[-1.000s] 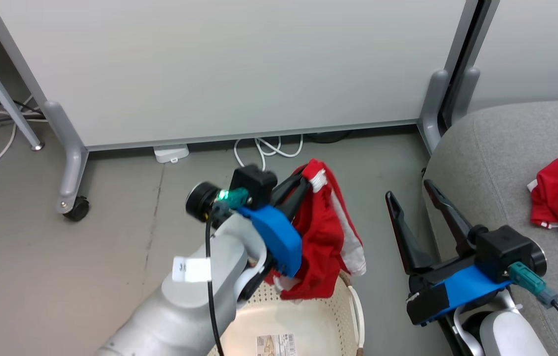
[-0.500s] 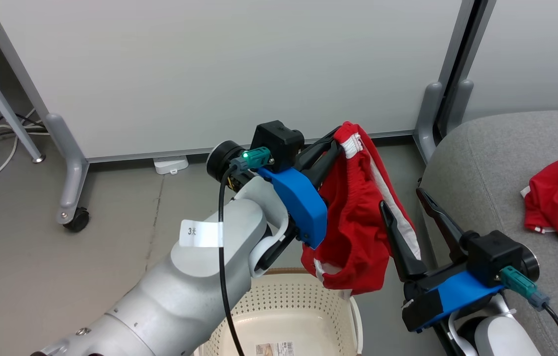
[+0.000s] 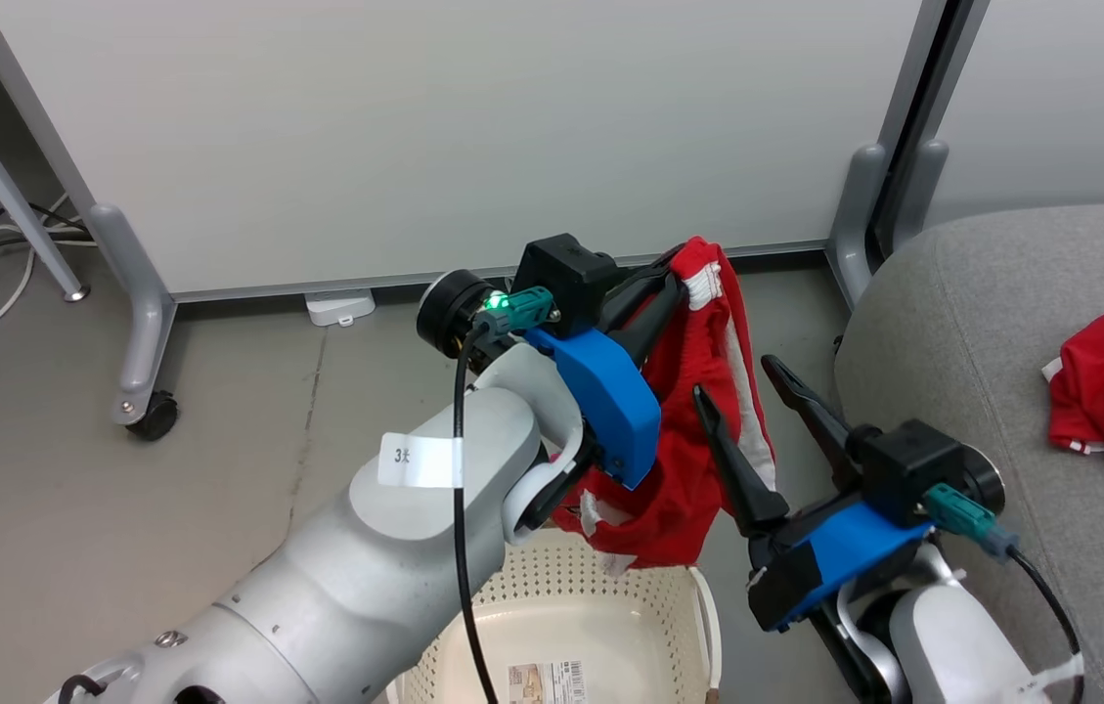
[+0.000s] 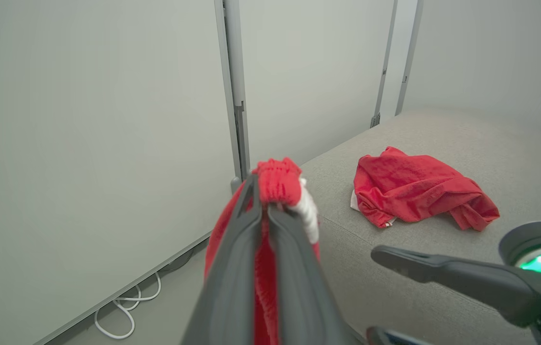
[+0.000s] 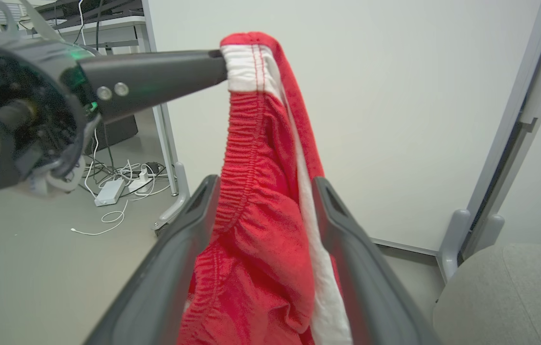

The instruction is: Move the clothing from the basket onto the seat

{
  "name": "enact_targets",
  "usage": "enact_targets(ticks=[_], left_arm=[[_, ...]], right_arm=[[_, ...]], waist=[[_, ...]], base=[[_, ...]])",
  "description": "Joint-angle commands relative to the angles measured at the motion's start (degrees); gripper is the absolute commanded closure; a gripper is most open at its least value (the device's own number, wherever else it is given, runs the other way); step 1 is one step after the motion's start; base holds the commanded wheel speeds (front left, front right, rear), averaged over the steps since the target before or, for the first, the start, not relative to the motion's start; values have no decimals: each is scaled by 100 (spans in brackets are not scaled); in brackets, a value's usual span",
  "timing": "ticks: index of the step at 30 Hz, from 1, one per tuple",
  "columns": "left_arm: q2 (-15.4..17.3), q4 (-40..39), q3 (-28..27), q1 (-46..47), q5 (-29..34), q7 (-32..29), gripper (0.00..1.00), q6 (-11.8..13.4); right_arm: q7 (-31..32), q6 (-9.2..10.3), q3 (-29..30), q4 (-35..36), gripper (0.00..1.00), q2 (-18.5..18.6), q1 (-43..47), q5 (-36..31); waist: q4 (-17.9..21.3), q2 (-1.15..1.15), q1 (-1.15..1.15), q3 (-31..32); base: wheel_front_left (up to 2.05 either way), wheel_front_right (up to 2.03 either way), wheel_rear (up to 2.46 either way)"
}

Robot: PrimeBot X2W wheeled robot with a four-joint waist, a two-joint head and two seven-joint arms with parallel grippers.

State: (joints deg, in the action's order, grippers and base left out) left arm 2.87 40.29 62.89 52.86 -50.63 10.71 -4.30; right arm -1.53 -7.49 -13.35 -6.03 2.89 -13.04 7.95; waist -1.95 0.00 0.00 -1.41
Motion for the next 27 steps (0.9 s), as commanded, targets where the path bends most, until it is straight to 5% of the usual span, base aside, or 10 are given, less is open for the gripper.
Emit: enact_targets(ticks=[1,25,26,27], left_arm=[[4,-18,36,81,-40,22,100,22],[5,-188,574,183,-544,137,100,111],[4,-190,591,181,-568,145,100,115],[4,-193,608,180,-587,153,100,116]], right_arm=[[-40,-1,-65,-120,0,-1,-167,61],[-666,-1,-367,-3114,0,-1,-1672,220],[-685,-1,-380,-3194,22,-1,-1688,259],[-719,-1,-396,-3264,76,0,-1716,287]], waist=[[-12,0,0,-29],[-162,0,0,18],[-157,0,0,36],[-151,0,0,51]], base=[[0,0,0],[0,0,0],[0,0,0],[0,0,0]])
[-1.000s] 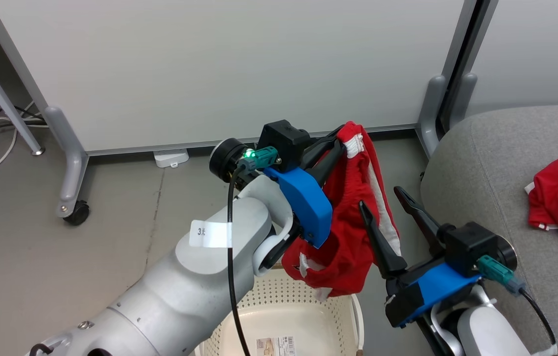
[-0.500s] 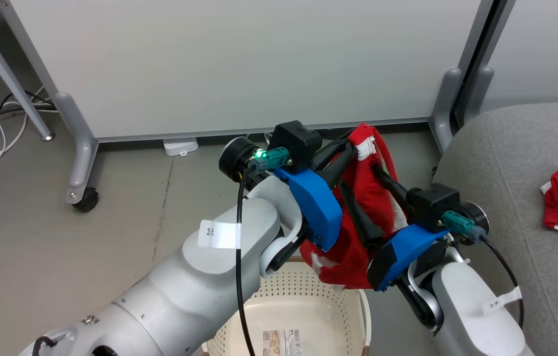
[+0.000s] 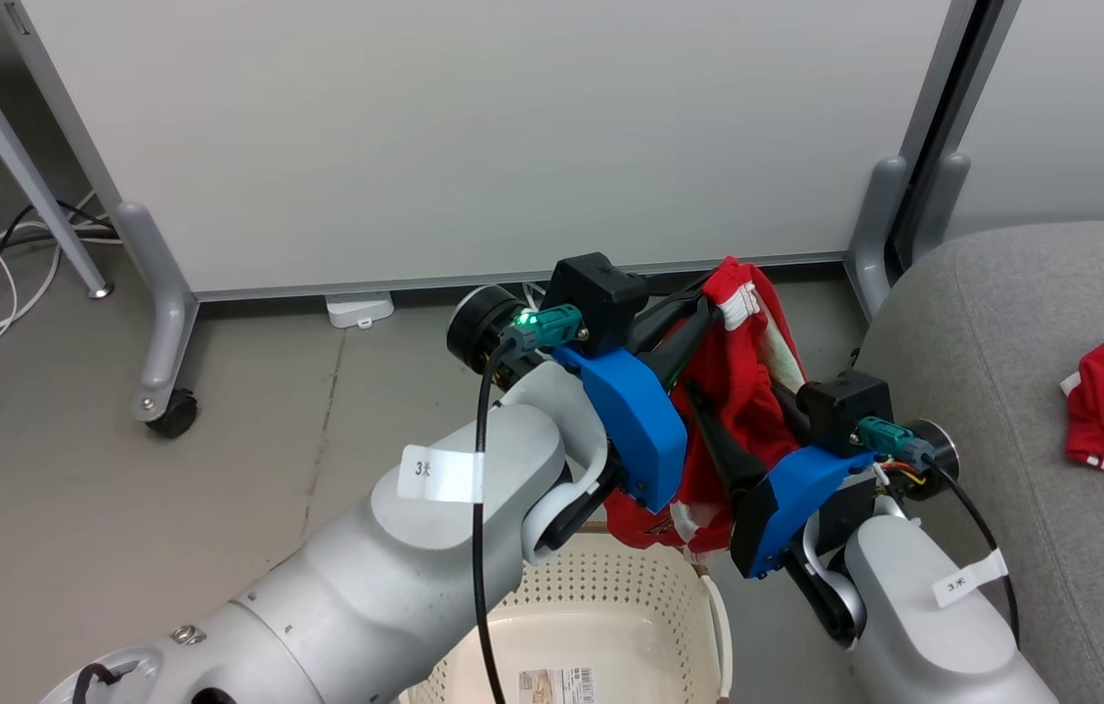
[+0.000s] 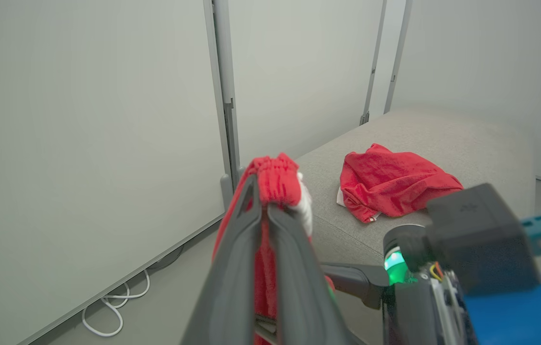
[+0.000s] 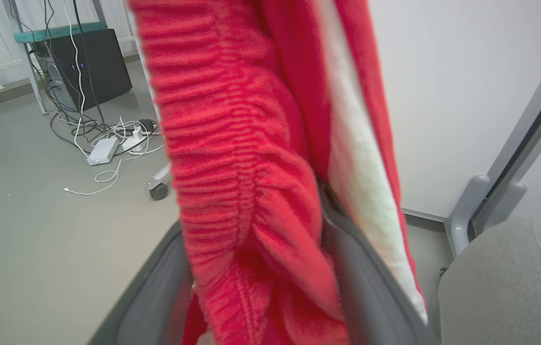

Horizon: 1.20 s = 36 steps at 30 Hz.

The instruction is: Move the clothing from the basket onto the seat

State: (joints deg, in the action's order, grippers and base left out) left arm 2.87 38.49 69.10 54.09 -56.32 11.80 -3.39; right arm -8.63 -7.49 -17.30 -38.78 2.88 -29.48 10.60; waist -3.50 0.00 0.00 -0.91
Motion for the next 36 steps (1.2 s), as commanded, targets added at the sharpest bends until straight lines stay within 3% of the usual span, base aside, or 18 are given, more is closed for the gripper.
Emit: enact_targets(ticks=[1,21,22,23,24,25,30,36], left_arm=[[5,-14,1,55,-29,52,100,32],[4,90,188,100,-247,163,100,79],[4,92,198,98,-264,156,90,65],[5,102,212,98,-266,149,70,57],[5,119,228,98,-264,127,27,49],[5,132,242,95,-261,129,0,42],[6,222,219,-56,-233,229,0,70],[217,113,-254,-446,79,345,0,123]], right_arm=[[-34,-1,-14,-44,100,1,-98,53],[-340,-1,-236,-550,100,1,-271,368],[-344,-1,-245,-556,100,1,-268,379],[-353,-1,-255,-564,100,1,-271,389],[-361,-1,-265,-568,100,1,-278,392],[-368,-1,-291,-564,100,1,-285,414],[-402,-1,-322,-582,100,0,-314,446],[-449,-1,-259,-526,100,1,-344,390]], waist=[[10,0,0,15],[110,0,0,70],[108,0,0,68],[106,0,0,65],[106,0,0,61],[106,0,0,57],[84,0,0,41],[53,0,0,3]], base=[[0,0,0],[0,0,0],[0,0,0],[0,0,0],[0,0,0],[0,0,0],[0,0,0],[0,0,0]])
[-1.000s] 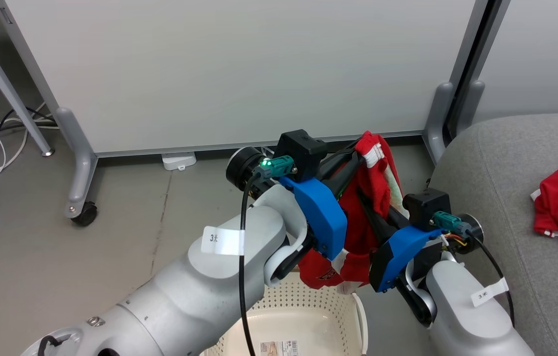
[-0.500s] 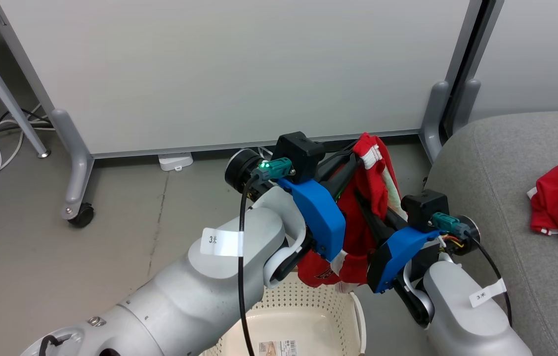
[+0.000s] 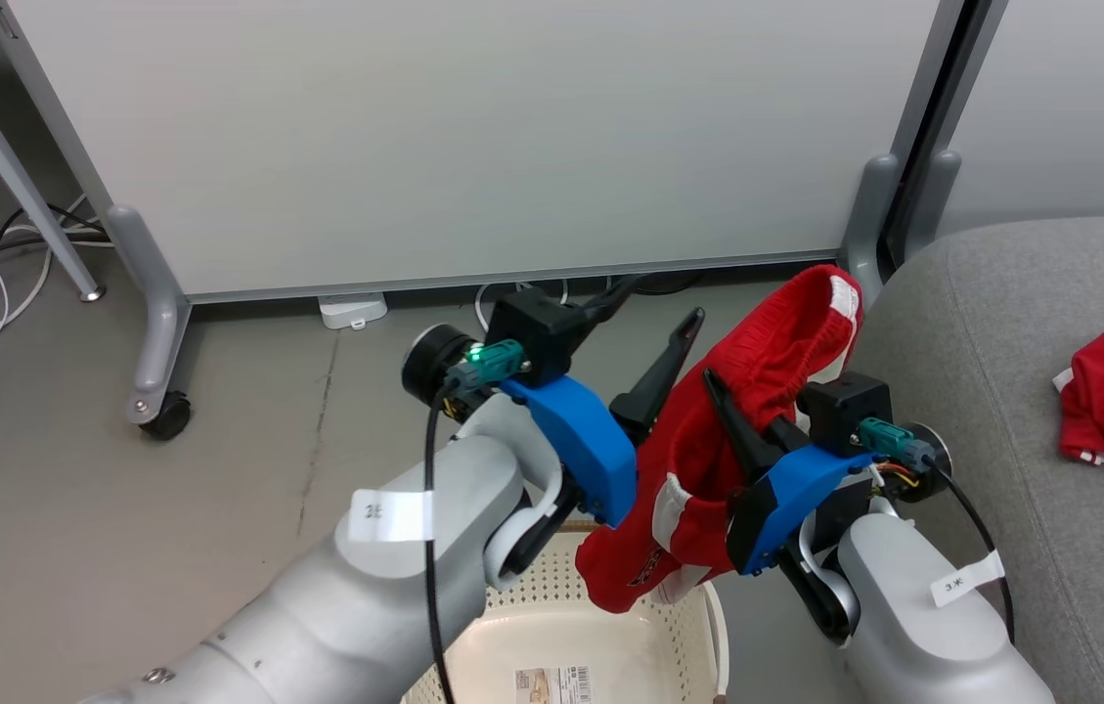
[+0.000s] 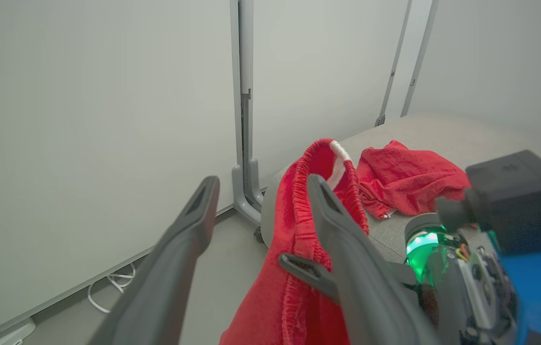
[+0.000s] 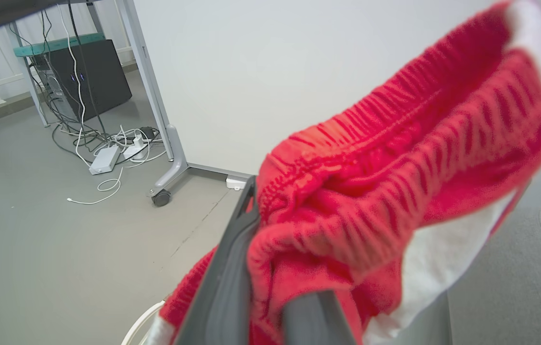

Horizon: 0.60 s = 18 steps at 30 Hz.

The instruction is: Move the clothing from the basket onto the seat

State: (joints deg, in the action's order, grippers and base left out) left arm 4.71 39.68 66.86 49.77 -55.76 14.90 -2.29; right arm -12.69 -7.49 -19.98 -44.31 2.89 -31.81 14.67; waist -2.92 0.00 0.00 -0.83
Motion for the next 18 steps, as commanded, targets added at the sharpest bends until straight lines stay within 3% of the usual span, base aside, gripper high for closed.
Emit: enact_targets(ticks=[1,10,18], left_arm=[[112,-127,-180,-139,172,34,0,28],[659,-1214,-1690,-1762,1423,34,0,-63],[778,-1734,-2728,-2957,2226,35,0,-200]], right_arm=[[-50,-1,23,44,100,-1,-113,-30],[-55,-1,213,157,100,0,-60,-79],[-15,-1,326,336,100,-1,61,-152]], waist=[[-8,0,0,-16],[-16,0,0,-50],[-3,0,0,-72]], base=[[0,0,0],[0,0,0],[0,0,0]])
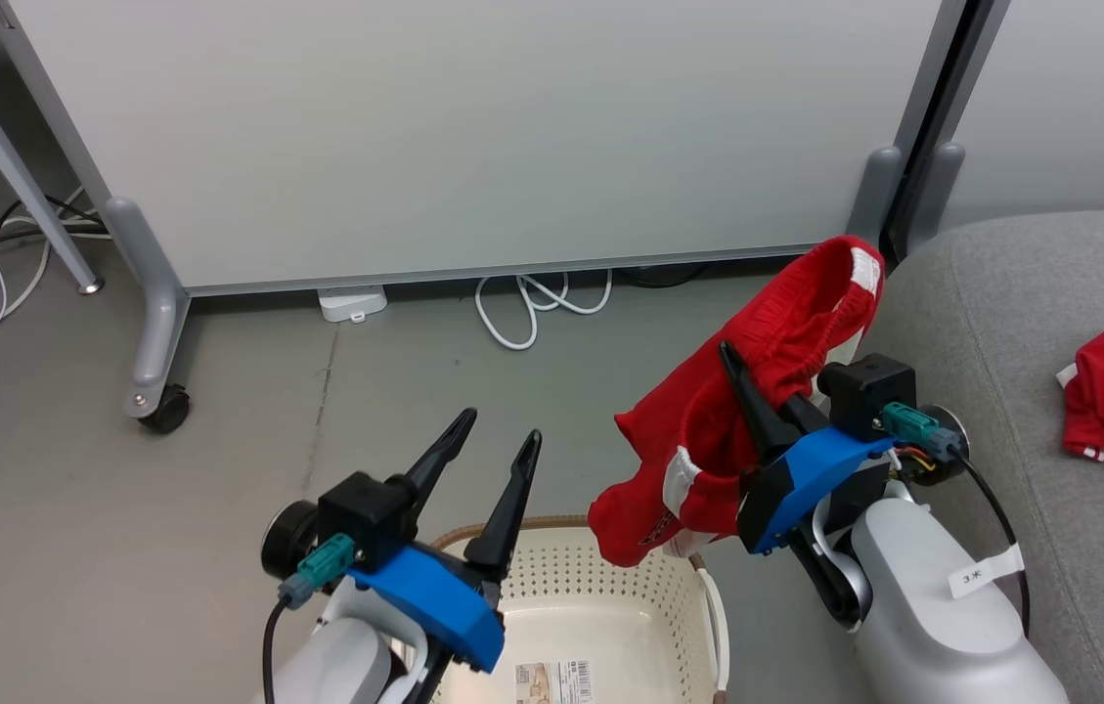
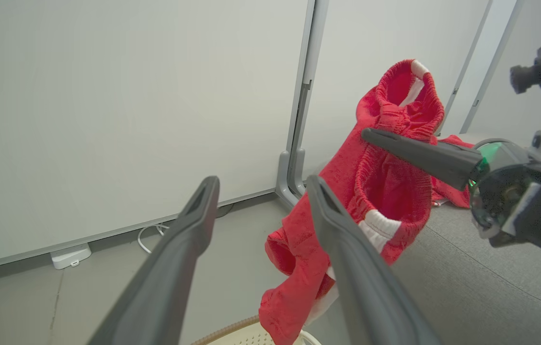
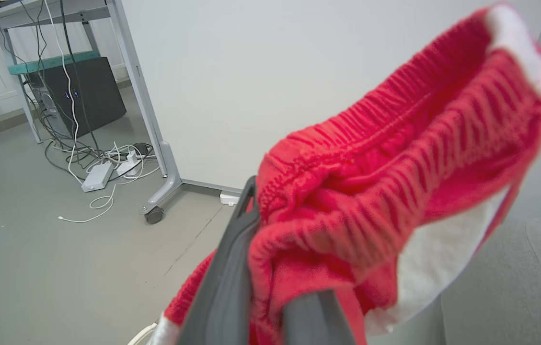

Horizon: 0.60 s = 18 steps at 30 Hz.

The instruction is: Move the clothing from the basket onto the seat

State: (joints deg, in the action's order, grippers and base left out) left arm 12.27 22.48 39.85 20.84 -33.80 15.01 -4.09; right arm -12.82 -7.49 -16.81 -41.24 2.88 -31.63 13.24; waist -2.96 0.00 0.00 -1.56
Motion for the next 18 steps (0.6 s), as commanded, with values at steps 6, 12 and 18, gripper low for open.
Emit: enact_targets(ticks=[6,12,18], left_arm=[[9,-97,-530,-636,397,24,0,-146],[-110,-177,-874,-877,631,25,0,-215],[-265,-190,-1156,-1037,810,25,0,-292]], right_arm=[[44,-1,109,142,100,1,140,-31],[76,-1,156,222,100,1,183,-58],[111,-1,182,268,100,1,240,-59]], waist=[[26,0,0,6],[50,0,0,6],[89,0,0,9]], base=[[0,0,0],[0,0,0],[0,0,0]])
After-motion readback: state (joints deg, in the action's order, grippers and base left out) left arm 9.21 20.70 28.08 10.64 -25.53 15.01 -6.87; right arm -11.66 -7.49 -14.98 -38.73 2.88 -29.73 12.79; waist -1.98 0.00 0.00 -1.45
